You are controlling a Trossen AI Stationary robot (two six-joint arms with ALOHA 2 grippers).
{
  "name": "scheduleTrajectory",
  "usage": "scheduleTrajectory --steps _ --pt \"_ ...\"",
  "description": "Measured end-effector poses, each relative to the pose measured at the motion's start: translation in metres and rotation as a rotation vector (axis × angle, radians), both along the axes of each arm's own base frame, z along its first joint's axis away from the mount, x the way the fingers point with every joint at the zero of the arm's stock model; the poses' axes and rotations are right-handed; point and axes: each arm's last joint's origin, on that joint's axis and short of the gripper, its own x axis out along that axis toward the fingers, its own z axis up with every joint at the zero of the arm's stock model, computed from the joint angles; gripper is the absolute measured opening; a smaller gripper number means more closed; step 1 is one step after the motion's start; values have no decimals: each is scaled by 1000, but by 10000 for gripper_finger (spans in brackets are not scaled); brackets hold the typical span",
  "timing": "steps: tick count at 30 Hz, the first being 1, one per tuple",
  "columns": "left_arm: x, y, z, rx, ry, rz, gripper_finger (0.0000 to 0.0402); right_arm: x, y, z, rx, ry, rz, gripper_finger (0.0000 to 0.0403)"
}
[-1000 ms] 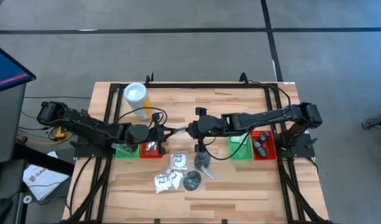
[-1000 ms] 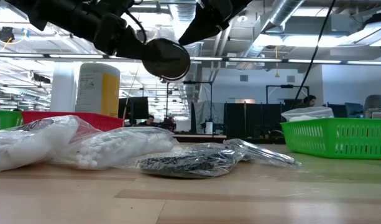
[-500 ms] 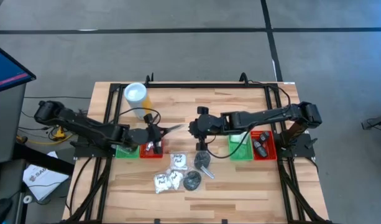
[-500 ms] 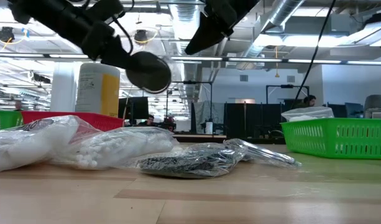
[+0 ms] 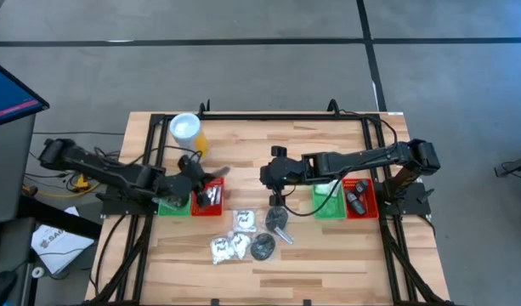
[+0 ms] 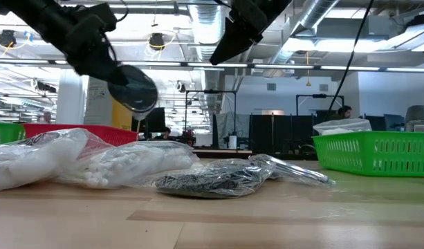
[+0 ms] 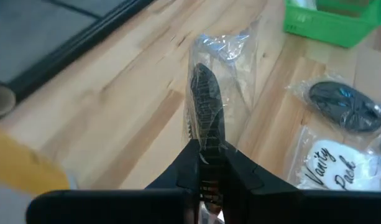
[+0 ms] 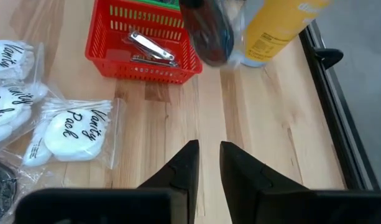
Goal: Pick & Place Travel size toiletries
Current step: Put the black hair brush into the left green bin
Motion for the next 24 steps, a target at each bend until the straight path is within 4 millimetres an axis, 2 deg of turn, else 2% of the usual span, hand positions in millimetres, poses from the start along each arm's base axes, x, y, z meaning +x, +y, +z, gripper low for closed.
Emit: scheduleTrajectory --steps 7,19,24 --pt "-21 3 7 -180 12 62 22 -1 0 -3 0 20 -2 56" --pt "-34 3 31 -326 116 121 22 6 0 -22 -5 91 -2 56" --pt "-43 4 35 -428 191 194 22 6 0 -21 -5 84 -2 56"
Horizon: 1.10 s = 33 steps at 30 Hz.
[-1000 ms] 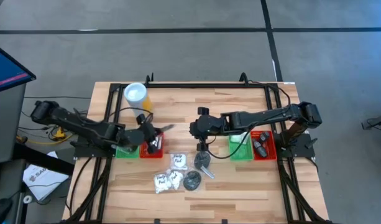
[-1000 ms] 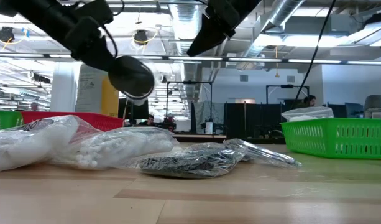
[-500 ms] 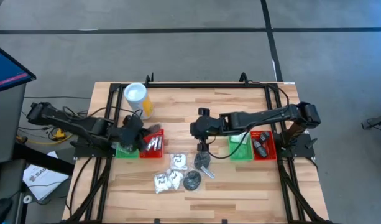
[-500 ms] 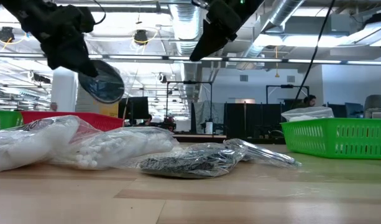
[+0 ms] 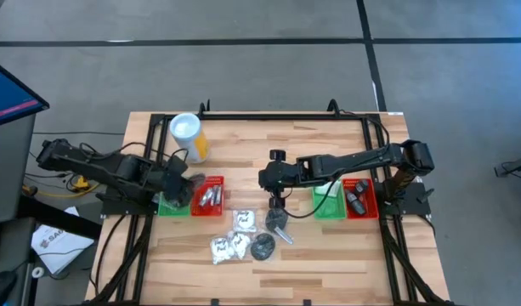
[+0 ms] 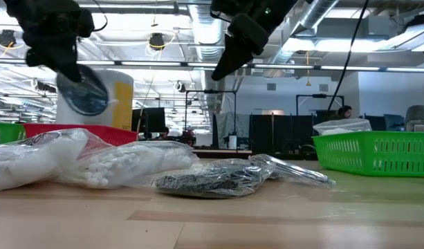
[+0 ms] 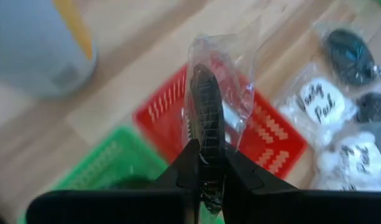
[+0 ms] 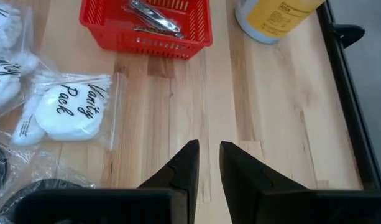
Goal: Pick & Place Travel size toiletries
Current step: Put the black hair brush into the left green bin
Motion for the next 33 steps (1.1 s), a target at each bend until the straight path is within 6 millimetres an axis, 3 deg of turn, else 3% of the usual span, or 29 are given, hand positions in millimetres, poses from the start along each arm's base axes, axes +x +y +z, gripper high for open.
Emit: scheduleTrajectory --steps 21,33 --pt "-16 -4 3 -318 155 135 24 0 0 0 0 -2 1 56" --pt "-24 -2 1 -331 235 231 24 0 0 0 -5 -2 6 56"
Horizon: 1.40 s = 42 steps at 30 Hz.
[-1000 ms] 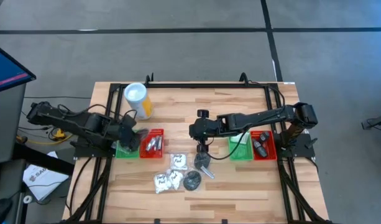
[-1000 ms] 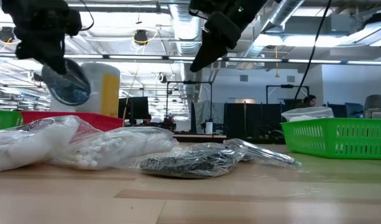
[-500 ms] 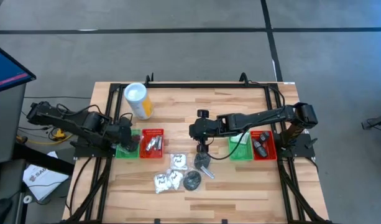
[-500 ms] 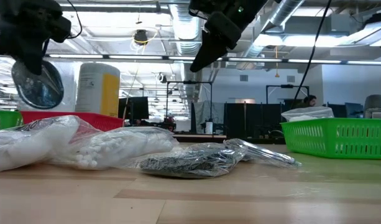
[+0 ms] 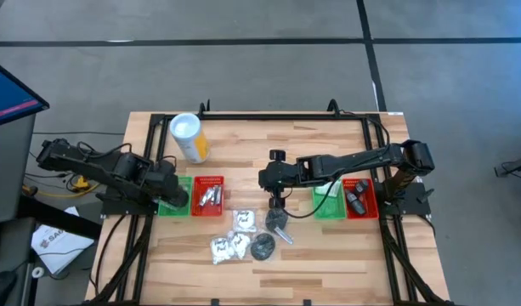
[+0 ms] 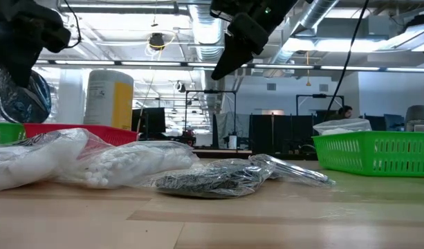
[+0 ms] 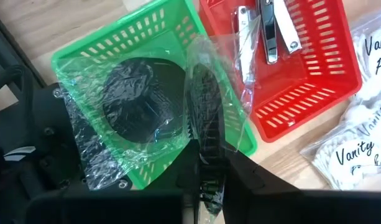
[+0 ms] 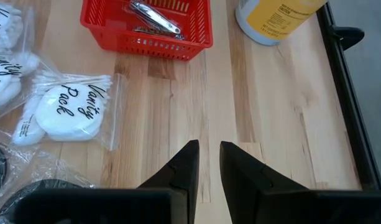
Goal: Pick & Place Travel size toiletries
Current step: Put the black hair brush into the left green bin, then put the silver nail cutter into the left red bin
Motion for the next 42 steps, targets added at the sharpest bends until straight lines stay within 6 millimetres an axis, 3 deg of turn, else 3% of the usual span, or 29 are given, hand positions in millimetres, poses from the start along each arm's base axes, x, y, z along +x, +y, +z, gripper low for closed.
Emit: scheduleTrajectory --steps 9,32,42 --pt "-1 0 -11 7 31 3 33 0 0 0 0 0 0 56" --pt "0 1 -12 31 22 -33 173 0 0 0 3 -2 -4 56" --pt "10 -1 -9 88 -80 -174 175 -2 5 -1 13 12 6 56"
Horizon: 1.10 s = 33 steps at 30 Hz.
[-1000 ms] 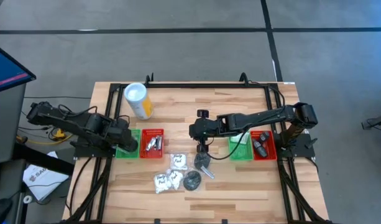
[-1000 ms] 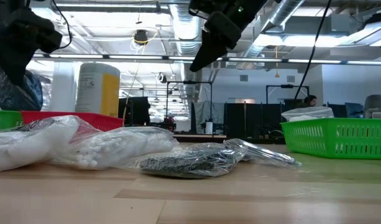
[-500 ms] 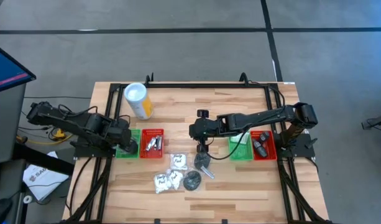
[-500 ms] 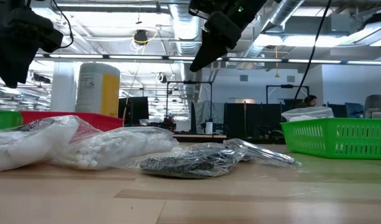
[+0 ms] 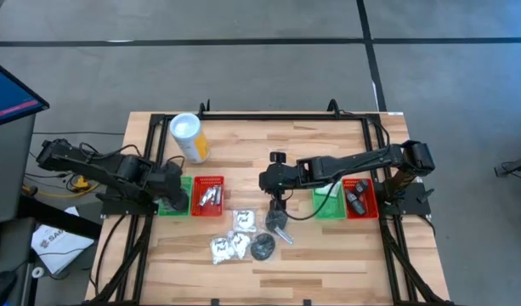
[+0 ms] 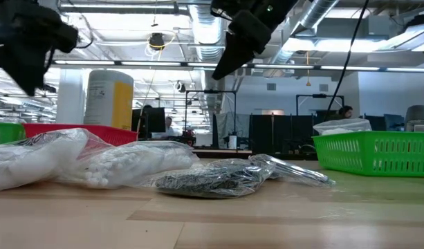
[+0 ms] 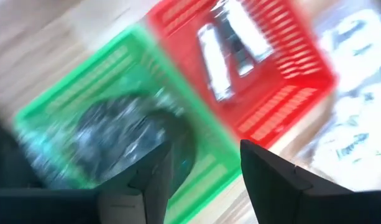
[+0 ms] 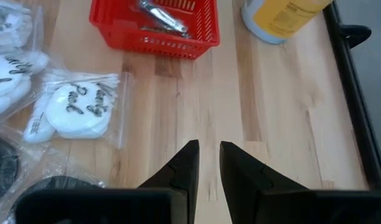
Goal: Pick & Place Travel size toiletries
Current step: Put the silver nail cutter into the left red bin
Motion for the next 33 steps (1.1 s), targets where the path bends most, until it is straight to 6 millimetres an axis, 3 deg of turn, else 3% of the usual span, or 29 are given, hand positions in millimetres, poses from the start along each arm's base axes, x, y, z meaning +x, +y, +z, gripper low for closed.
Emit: scheduleTrajectory --steps 16,33 --pt "35 -3 22 265 -397 -229 171 -16 18 -26 269 137 0 56" --pt "38 -2 26 328 -429 -237 168 -36 83 -39 386 187 -11 56"
